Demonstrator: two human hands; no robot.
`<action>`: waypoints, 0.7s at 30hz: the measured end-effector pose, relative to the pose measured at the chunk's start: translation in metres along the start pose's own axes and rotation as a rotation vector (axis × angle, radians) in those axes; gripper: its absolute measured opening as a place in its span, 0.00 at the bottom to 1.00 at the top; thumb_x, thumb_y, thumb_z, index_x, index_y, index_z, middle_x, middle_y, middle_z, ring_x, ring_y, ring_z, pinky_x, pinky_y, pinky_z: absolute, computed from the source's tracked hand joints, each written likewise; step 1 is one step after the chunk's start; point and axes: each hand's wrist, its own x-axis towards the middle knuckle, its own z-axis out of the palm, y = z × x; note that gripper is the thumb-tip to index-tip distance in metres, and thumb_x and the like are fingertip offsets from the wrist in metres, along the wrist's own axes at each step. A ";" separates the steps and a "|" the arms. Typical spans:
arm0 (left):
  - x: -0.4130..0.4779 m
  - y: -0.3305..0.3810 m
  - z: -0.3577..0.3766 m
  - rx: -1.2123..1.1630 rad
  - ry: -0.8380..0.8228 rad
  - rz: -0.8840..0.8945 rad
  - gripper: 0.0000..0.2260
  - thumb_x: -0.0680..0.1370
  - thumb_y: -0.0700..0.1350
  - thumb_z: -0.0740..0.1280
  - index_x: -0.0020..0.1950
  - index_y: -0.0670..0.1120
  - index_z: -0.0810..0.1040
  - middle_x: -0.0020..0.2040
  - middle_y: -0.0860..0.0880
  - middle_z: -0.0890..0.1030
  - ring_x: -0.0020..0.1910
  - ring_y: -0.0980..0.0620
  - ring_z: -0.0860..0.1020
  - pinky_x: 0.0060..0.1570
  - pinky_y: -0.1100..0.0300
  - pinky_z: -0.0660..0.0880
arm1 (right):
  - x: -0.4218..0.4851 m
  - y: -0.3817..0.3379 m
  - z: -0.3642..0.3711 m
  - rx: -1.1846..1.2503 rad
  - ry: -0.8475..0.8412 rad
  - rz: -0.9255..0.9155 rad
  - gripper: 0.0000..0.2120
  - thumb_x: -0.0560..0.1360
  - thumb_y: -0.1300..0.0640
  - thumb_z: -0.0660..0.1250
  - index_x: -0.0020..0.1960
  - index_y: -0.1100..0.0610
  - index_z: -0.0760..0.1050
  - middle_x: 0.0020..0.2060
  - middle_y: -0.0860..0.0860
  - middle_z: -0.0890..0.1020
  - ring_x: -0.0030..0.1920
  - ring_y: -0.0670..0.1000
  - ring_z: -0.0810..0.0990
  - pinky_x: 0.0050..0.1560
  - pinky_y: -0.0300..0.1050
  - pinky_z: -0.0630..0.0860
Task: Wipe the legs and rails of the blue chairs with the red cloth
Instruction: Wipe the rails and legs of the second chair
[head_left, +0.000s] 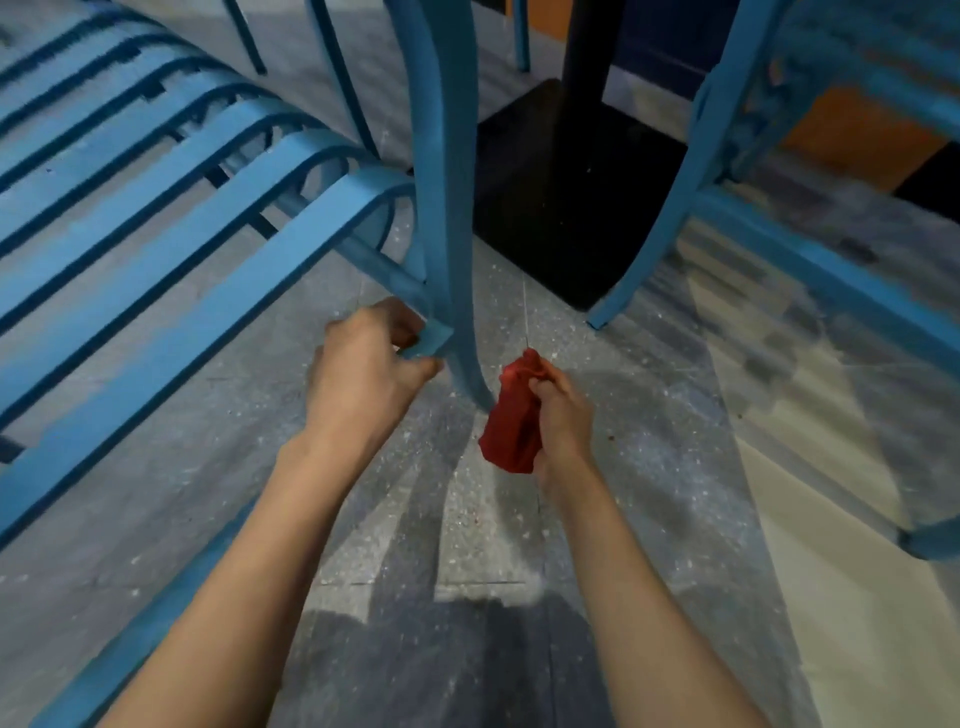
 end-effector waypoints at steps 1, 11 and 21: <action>-0.002 0.000 0.002 0.005 0.039 0.013 0.12 0.69 0.48 0.74 0.50 0.49 0.79 0.48 0.52 0.82 0.47 0.50 0.79 0.44 0.57 0.74 | 0.006 0.007 -0.002 -0.010 0.025 -0.009 0.14 0.78 0.61 0.61 0.49 0.43 0.79 0.51 0.46 0.82 0.52 0.50 0.79 0.58 0.49 0.74; -0.003 -0.006 0.006 0.027 0.121 0.018 0.14 0.67 0.53 0.75 0.50 0.53 0.81 0.48 0.54 0.83 0.51 0.51 0.79 0.46 0.58 0.72 | 0.046 0.084 0.024 -0.090 0.062 -0.060 0.14 0.79 0.58 0.64 0.63 0.51 0.76 0.55 0.51 0.80 0.51 0.53 0.78 0.50 0.48 0.75; 0.002 -0.010 0.004 0.003 0.085 0.009 0.15 0.66 0.54 0.76 0.51 0.53 0.81 0.48 0.56 0.82 0.50 0.53 0.78 0.42 0.61 0.67 | 0.076 0.098 0.047 -0.109 0.170 0.056 0.14 0.81 0.51 0.60 0.54 0.60 0.79 0.50 0.57 0.83 0.47 0.56 0.81 0.53 0.51 0.79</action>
